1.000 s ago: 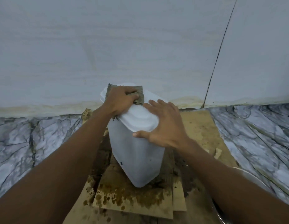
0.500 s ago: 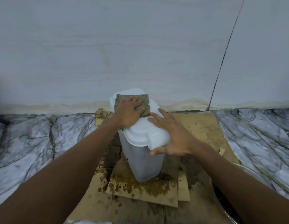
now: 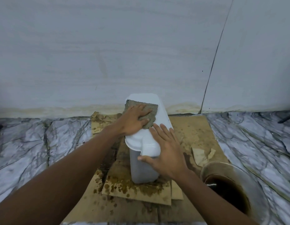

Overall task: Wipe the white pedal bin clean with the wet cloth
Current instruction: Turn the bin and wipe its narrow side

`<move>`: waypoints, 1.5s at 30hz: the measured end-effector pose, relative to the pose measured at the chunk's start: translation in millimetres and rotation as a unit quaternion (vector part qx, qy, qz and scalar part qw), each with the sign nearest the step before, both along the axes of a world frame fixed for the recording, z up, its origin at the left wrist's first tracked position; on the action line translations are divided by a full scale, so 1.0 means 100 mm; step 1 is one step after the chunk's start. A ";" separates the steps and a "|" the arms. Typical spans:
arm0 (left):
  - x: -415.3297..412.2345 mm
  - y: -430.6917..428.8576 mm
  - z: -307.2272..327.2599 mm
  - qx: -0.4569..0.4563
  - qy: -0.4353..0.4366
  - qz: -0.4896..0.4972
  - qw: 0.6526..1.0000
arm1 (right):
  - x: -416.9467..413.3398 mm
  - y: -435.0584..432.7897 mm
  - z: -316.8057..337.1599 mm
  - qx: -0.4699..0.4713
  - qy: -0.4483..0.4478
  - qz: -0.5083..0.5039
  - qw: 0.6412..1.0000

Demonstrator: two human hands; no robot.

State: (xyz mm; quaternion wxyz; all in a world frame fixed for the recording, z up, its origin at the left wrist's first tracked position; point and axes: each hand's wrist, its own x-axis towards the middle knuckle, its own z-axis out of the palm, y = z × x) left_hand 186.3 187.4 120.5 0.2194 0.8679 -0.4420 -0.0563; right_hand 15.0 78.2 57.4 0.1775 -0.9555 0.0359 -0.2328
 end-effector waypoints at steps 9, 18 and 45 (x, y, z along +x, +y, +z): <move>0.28 0.03 0.02 -0.205 0.130 0.107 0.964 | 0.56 0.00 0.25 0.092 -0.011 -0.024 0.995; 0.49 -0.09 -0.10 -0.399 0.114 0.164 0.895 | 1.35 -0.60 0.92 0.105 0.091 0.054 0.989; 0.71 -0.60 -1.16 -0.096 -0.340 0.071 0.933 | 2.33 -0.98 0.77 0.181 -0.069 0.034 0.981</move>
